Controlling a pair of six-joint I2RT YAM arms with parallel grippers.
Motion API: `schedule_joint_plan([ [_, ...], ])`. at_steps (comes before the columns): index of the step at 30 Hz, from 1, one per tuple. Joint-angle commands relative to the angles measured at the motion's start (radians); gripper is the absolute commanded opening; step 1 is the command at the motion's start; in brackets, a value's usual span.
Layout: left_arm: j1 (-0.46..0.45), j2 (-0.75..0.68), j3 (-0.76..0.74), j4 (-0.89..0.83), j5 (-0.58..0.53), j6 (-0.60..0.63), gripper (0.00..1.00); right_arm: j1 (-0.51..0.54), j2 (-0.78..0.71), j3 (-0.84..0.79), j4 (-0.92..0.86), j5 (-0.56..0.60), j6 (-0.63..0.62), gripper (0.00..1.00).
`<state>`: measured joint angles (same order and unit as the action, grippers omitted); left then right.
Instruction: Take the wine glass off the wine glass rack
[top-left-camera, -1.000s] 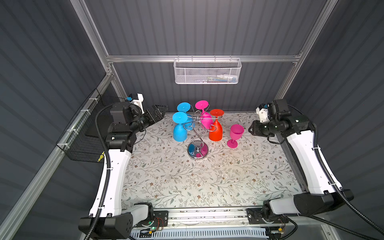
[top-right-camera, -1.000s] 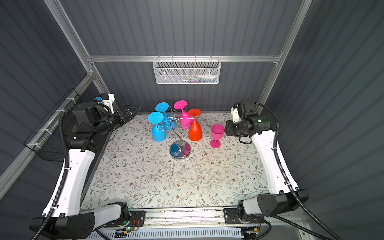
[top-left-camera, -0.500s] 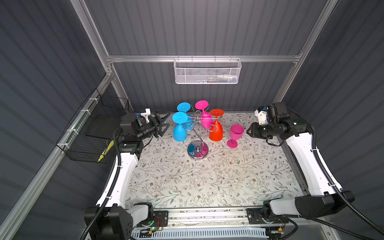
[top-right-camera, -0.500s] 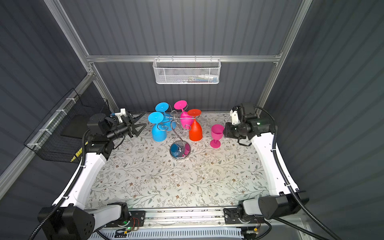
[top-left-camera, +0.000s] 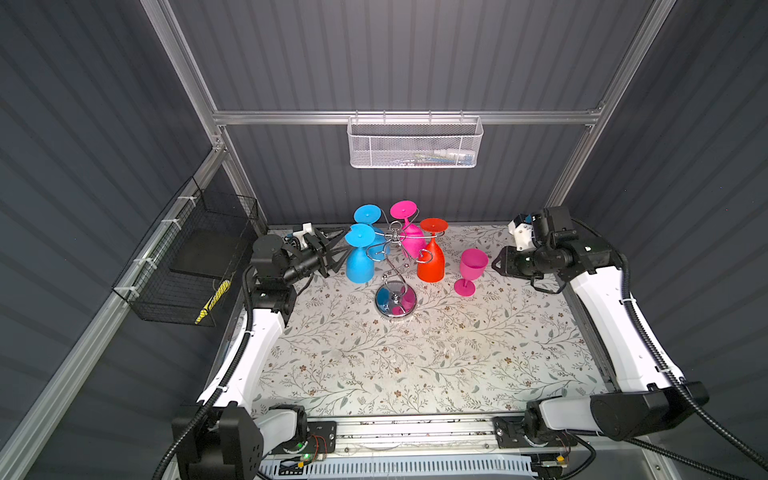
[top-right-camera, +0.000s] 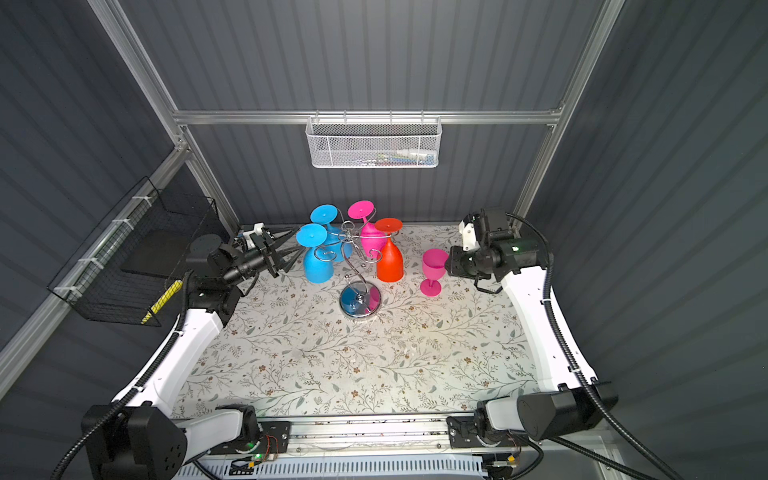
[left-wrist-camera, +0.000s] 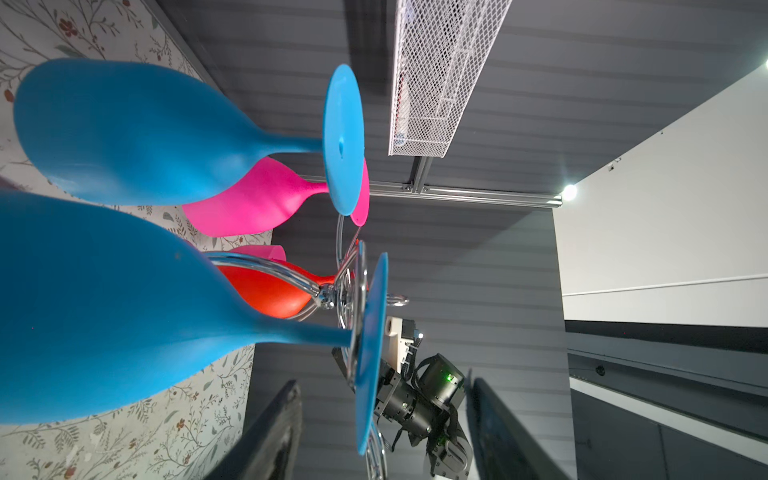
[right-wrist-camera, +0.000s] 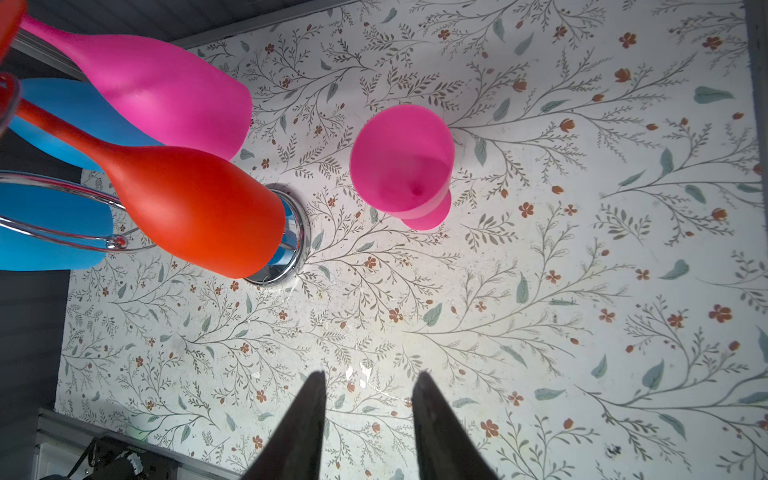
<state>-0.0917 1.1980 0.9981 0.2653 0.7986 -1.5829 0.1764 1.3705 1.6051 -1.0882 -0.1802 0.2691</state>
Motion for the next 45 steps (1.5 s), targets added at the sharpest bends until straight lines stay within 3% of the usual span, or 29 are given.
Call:
schedule_joint_plan([
  [1, -0.006, 0.001, 0.043, -0.066, 0.018, 0.046, 0.56, -0.005, -0.018, -0.011, 0.003, -0.007, 0.004, 0.38],
  [9, -0.008, 0.003, 0.050, -0.111, 0.013, 0.109, 0.36, -0.005, -0.019, -0.016, 0.004, -0.010, 0.009, 0.38],
  [18, -0.010, 0.001, 0.053, -0.126, 0.012, 0.123, 0.24, -0.005, -0.020, -0.017, 0.003, -0.010, 0.013, 0.38],
  [45, -0.010, -0.013, 0.067, -0.159, 0.001, 0.145, 0.07, -0.005, -0.021, -0.001, -0.002, -0.012, 0.011, 0.38],
])
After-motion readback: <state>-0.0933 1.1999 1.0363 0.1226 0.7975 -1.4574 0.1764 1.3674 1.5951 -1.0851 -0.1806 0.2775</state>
